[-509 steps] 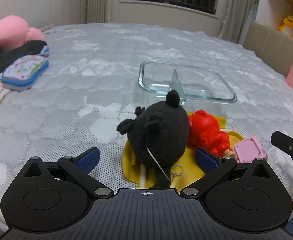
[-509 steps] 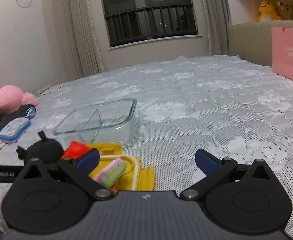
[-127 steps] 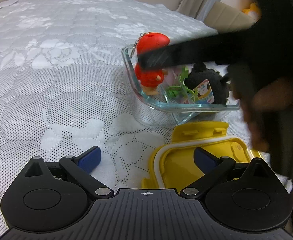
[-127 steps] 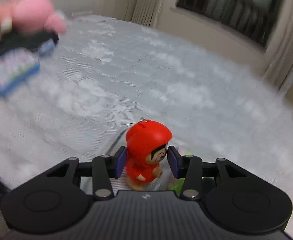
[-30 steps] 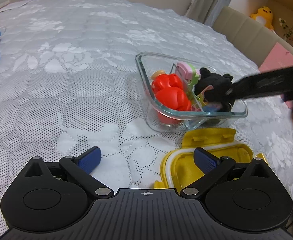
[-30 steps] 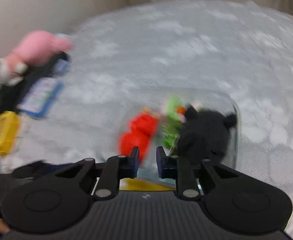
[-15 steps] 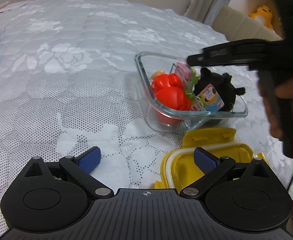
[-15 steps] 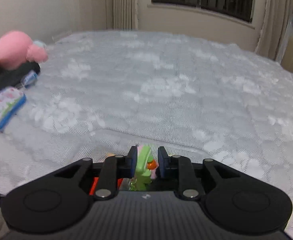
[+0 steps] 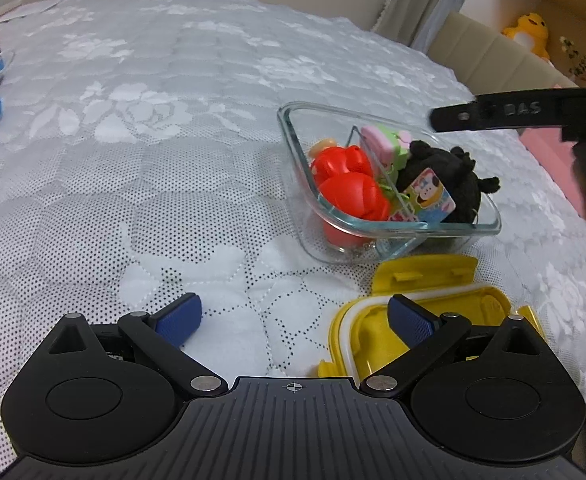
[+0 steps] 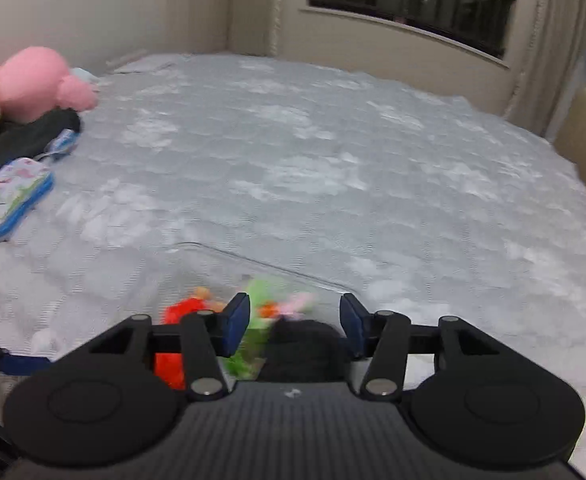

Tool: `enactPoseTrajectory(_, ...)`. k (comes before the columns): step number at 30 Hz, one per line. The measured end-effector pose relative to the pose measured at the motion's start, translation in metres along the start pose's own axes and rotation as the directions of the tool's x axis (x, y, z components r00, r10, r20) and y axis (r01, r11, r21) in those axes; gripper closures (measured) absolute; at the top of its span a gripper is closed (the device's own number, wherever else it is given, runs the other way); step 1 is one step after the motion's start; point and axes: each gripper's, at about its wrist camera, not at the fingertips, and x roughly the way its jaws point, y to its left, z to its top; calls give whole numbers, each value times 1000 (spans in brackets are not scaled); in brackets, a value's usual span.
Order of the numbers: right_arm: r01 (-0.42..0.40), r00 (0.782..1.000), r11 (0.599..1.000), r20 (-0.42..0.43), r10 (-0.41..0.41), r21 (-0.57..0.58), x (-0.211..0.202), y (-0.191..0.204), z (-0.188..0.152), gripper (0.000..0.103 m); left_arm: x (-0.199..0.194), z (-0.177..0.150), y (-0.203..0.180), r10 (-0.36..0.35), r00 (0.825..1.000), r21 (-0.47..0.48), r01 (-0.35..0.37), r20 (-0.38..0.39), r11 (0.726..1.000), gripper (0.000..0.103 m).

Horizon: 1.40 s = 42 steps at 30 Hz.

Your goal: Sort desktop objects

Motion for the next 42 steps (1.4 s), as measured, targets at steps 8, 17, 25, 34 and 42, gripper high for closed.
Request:
enactPoseTrajectory(8,-51,984,998,-170,43,-39,36,-10,-4,37,-1,-1,-3,-1,1000,6,1,-1,1000,1)
enactPoseTrajectory(17,-45,993,998,-115,39,-45,42,1,-17,38,-1,-1,1,-8,1000,-3,8,0,1000,1)
enactPoseTrajectory(25,2,998,1000,64,0,-29,21,-4,-40,32,0,-1,-2,-1,1000,2,1,-1,1000,1)
enactPoseTrajectory(34,6,983,1000,184,-11,30,-30,-15,-22,69,1,0,-1,-1,1000,0,1,-1,1000,1)
enactPoseTrajectory(42,77,993,997,90,-74,-32,4,9,-34,80,0,0,-2,1,1000,2,-1,-2,1000,1)
